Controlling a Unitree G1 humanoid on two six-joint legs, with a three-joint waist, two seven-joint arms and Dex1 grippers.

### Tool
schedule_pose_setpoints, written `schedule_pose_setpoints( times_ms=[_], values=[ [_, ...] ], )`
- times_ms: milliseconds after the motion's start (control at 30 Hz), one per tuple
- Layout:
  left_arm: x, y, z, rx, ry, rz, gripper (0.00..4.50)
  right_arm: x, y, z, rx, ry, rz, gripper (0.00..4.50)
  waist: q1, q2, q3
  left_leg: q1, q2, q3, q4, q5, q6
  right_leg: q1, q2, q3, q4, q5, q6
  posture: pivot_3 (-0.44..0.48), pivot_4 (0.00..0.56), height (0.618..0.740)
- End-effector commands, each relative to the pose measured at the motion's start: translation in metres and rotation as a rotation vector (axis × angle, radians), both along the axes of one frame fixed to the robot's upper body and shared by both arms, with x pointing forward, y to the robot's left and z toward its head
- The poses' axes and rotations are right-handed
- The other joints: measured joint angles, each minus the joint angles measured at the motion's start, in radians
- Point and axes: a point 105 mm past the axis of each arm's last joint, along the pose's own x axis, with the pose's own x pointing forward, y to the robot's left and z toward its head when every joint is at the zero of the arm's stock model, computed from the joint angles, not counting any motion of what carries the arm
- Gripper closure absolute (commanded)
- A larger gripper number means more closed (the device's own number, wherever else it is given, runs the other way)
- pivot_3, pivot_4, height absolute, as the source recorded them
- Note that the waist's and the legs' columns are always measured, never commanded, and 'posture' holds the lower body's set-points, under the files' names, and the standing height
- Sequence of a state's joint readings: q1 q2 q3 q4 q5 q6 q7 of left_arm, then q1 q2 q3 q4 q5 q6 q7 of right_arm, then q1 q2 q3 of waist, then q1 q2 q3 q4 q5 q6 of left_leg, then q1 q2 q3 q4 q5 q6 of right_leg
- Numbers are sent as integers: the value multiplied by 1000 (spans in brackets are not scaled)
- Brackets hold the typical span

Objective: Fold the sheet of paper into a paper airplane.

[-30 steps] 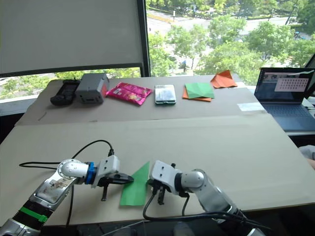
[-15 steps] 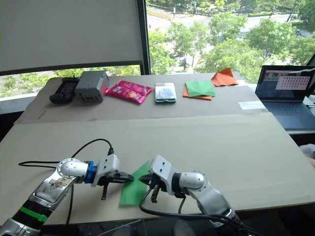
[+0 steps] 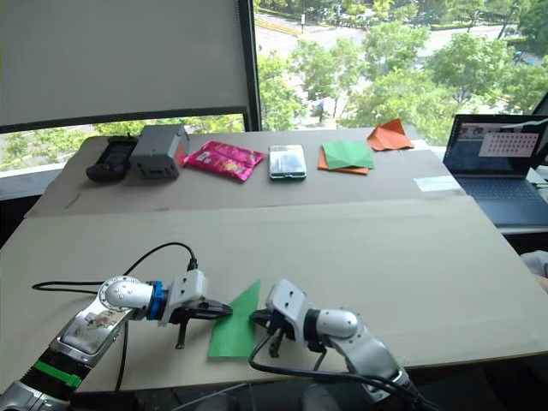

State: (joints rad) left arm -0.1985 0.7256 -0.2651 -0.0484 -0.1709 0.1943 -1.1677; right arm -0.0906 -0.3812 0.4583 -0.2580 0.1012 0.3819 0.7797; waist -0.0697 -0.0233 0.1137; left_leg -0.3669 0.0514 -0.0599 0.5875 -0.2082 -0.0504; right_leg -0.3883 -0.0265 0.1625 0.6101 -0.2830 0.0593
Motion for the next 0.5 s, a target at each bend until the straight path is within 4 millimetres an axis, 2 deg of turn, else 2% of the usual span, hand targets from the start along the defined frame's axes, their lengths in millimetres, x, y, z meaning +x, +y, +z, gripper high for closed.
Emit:
schedule_pose_setpoints(
  times_ms=[33,267,500],
  values=[
    [-4,15,-19,91,60,43,4474,-21,1,-18,-24,101,66,4500,-1,0,0,0,0,0,0,0,0,0,0,0,0,0,0,0,150,740],
    [-4,16,-19,96,60,40,4474,-50,0,-24,-9,202,165,4500,0,0,-1,0,0,0,0,0,0,0,0,0,0,0,0,0,150,740],
    [-4,16,-19,96,61,38,4474,-67,-1,-24,-24,250,227,4500,0,-1,-1,0,0,0,0,0,-1,0,0,0,0,0,0,0,150,740]
  ],
)
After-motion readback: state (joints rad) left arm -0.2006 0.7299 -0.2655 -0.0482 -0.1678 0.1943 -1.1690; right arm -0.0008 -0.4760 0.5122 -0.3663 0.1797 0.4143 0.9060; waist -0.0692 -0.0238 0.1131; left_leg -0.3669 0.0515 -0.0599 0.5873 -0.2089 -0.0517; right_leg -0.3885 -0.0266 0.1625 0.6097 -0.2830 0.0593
